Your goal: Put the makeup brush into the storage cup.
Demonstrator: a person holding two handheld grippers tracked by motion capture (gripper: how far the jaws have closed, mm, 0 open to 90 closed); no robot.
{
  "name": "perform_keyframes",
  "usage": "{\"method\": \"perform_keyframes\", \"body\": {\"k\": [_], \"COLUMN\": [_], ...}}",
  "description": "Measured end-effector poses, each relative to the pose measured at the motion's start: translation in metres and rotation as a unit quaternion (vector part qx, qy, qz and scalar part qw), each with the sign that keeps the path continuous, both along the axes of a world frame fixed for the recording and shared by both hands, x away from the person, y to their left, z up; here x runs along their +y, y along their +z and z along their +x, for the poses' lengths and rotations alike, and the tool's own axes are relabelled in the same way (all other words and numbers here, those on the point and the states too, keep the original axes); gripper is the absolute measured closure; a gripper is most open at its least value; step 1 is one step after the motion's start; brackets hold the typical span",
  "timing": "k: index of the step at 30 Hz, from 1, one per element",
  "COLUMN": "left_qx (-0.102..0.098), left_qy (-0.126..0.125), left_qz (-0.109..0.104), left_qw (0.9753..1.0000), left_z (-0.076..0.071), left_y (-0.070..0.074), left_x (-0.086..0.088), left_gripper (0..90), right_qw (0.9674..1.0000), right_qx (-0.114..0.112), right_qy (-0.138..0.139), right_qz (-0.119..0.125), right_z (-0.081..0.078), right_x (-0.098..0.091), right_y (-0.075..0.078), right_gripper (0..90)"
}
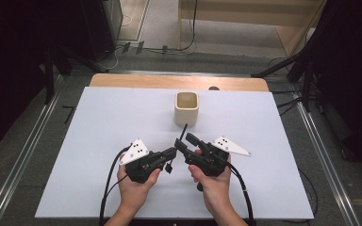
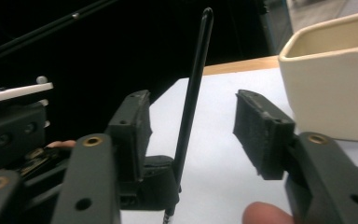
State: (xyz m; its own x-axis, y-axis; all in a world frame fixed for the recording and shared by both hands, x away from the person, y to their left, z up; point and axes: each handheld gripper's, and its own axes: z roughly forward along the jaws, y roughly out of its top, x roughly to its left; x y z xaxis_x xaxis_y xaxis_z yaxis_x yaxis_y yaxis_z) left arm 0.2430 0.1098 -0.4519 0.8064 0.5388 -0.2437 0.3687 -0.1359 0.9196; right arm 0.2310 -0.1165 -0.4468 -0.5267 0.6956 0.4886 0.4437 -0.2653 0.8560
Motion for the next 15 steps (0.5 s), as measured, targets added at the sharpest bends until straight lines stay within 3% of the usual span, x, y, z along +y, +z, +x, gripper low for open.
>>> {"method": "perform_keyframes", "body": {"k": [3, 11, 15], "left_qx": [-0.004, -0.008, -0.013], "left_qy": [-0.002, -0.012, -0.016], "left_qz": [-0.002, 0.0, -0.001], "left_qw": [1.0, 0.9999, 0.9998], "left_z": [-0.0013, -0.0029, -0.0041], "left_y": [0.0, -0.0013, -0.0005], "left_x": [-0.001, -0.0041, -0.0044], "left_gripper": [87.0, 86.9, 87.0], "right_qw": [0.9999, 0.9995, 0.9991], "right_qx": [0.002, 0.015, 0.022], "right_qy": [-0.003, 0.019, 0.02], "right_qz": [-0.01, 0.018, 0.032], "right_z": [-0.0006, -0.001, -0.0011], "right_x": [0.002, 0.0007, -0.0003], "right_y": [-0.0009, -0.0034, -0.0023], "right_gripper": [53.0, 68.6, 71.4]}}
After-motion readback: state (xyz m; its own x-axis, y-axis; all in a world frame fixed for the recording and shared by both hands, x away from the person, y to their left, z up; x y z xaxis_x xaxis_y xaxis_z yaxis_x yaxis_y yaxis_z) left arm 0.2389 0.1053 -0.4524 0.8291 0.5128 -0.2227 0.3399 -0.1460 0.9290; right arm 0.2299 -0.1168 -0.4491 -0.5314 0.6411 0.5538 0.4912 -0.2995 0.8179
